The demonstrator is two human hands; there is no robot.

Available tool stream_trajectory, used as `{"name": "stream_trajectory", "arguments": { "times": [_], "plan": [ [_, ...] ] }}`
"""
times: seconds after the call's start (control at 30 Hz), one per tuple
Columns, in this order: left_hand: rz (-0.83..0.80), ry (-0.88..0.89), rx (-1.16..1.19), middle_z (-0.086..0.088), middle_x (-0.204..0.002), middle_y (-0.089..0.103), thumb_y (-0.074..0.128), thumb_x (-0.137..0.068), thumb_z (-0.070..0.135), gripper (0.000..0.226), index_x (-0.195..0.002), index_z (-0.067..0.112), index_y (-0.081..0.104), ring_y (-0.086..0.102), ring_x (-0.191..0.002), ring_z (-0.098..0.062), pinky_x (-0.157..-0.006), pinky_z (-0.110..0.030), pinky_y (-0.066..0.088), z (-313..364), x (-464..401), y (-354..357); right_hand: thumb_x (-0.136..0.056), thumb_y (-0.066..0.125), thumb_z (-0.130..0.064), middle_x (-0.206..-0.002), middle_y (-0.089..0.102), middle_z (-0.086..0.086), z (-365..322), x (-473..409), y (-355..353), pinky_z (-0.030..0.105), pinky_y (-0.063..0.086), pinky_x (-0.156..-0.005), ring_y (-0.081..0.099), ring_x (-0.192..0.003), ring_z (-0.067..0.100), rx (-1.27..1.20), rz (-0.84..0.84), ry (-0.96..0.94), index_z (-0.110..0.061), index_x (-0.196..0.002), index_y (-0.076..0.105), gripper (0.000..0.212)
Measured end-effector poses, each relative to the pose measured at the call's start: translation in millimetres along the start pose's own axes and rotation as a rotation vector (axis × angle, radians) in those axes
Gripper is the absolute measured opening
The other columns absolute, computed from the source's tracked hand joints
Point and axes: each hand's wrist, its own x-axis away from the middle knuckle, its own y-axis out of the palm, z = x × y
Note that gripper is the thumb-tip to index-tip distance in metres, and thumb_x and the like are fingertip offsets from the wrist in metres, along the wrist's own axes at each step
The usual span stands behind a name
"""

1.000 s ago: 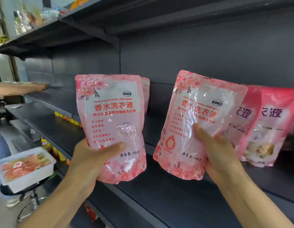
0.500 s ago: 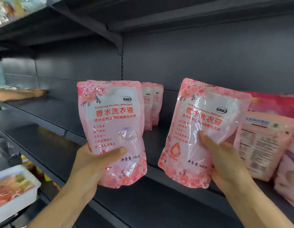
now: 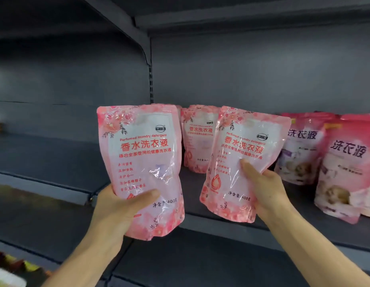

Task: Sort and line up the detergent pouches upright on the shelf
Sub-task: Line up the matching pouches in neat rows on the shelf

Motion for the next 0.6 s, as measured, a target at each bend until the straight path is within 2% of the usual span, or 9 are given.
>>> {"name": "stream_trajectory", "arguments": {
  "times": [0.03,0.13,0.23,0.4,0.5,0.6],
  "plan": [
    [-0.001,0.0,0.009,0.003,-0.083,0.075,0.09,-0.008,0.04,0.088,-0.091,0.021,0.069,0.073,-0.074,-0.017,-0.06,-0.037,0.055,-1.8,-5.3,-5.2,-0.088,0.064,-0.024,-0.094,0.074,0.006,4.4,-6.5,7.5,0.036,0.058,-0.064,0.073,-0.078,0.022,0.006,0.019,-0.004,-0.012,-0.094,0.067,0.014],
    [0.0,-0.003,0.041,0.002,-0.085,0.075,0.084,-0.019,0.036,0.076,-0.091,0.02,0.069,0.073,-0.074,-0.018,-0.063,-0.038,0.055,-6.5,-20.4,-14.0,-0.086,0.066,-0.029,-0.094,0.074,0.006,16.4,-29.0,26.1,0.044,0.058,-0.074,0.072,-0.081,0.024,0.04,0.051,-0.016,-0.014,-0.091,0.068,0.016],
    [0.024,0.001,0.045,0.002,-0.084,0.075,0.083,-0.02,0.036,0.072,-0.089,0.021,0.069,0.073,-0.074,-0.019,-0.063,-0.038,0.055,-10.5,-31.2,-17.4,-0.084,0.067,-0.034,-0.092,0.074,0.003,26.1,-52.1,40.3,0.048,0.057,-0.08,0.071,-0.084,0.025,0.085,0.05,-0.031,-0.017,-0.088,0.069,0.017],
    [0.06,0.008,0.035,0.002,-0.081,0.075,0.082,-0.017,0.038,0.076,-0.09,0.02,0.068,0.071,-0.079,-0.022,-0.068,-0.044,0.056,-12.8,-45.4,-17.2,-0.084,0.066,-0.037,-0.094,0.073,-0.002,42.3,-86.3,57.7,0.043,0.057,-0.08,0.07,-0.088,0.022,0.167,0.005,-0.098,-0.023,-0.086,0.068,0.015],
    [0.049,0.017,0.042,0.002,-0.08,0.075,0.082,-0.017,0.036,0.075,-0.089,0.021,0.067,0.072,-0.071,-0.018,-0.058,-0.037,0.056,-15.7,-51.6,-15.4,-0.085,0.064,-0.036,-0.093,0.072,-0.005,51.2,-102.9,64.3,0.037,0.058,-0.075,0.07,-0.089,0.019,0.206,-0.013,-0.141,-0.025,-0.088,0.068,0.012],
    [0.018,0.026,0.035,0.003,-0.079,0.075,0.088,-0.003,0.041,0.09,-0.089,0.023,0.067,0.072,-0.073,-0.015,-0.053,-0.032,0.055,-18.2,-55.6,-14.4,-0.085,0.065,-0.038,-0.096,0.072,-0.004,57.4,-114.4,68.7,0.039,0.058,-0.078,0.07,-0.089,0.017,0.226,-0.032,-0.164,-0.023,-0.095,0.069,0.019]
  ]
}}
